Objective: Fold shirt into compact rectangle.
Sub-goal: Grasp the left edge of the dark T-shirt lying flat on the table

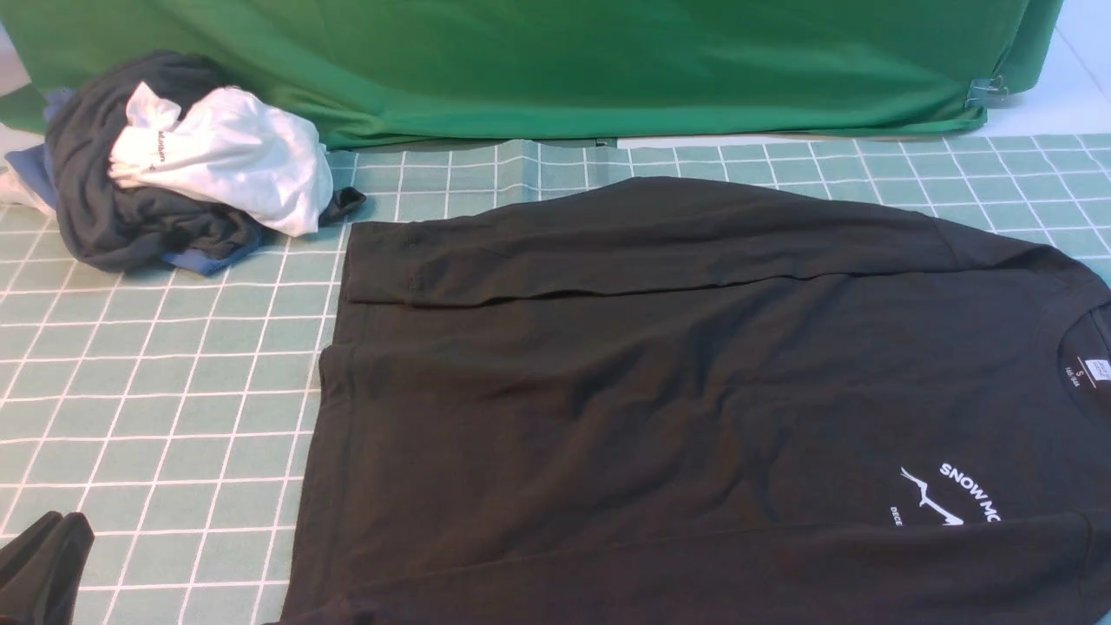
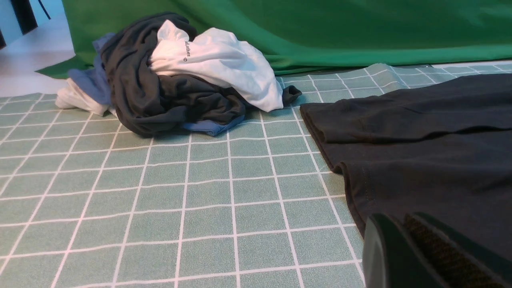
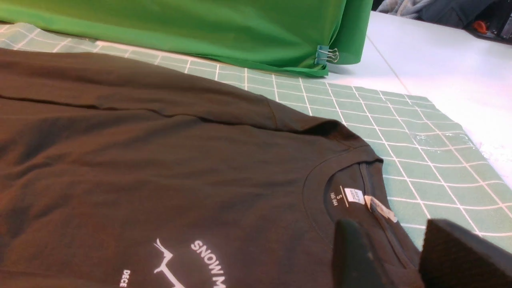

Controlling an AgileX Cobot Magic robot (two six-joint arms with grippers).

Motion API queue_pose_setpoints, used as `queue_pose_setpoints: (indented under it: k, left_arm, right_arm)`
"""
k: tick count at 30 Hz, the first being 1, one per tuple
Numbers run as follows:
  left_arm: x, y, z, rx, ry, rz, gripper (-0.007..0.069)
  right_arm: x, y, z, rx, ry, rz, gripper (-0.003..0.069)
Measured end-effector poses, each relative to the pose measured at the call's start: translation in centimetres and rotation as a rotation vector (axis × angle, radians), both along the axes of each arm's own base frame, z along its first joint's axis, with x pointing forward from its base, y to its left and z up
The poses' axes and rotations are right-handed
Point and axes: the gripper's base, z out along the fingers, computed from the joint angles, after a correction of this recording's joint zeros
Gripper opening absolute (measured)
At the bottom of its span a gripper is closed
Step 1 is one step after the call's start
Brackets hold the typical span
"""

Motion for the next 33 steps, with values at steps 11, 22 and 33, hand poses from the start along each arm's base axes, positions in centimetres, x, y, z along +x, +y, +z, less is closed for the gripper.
queue_pose_setpoints:
  k: [11, 22, 33]
  left_arm:
    - [0.0, 0.0, 0.0, 0.0, 0.0, 0.0, 0.0014]
    - [0.0, 0.0, 0.2, 0.004, -0.017, 0.002, 0.0014]
    - [-0.3, 0.8, 4.2, -0.464, -0.47, 0.05, 0.0014]
  right_arm:
    - [0.0, 0.0, 0.0, 0.0, 0.0, 0.0, 0.0242]
    - [0.0, 0.0, 0.0, 0.0, -0.001, -0.001, 0.0242]
    - [0.0, 0.0, 0.0, 0.0, -0.003, -0.001, 0.0242]
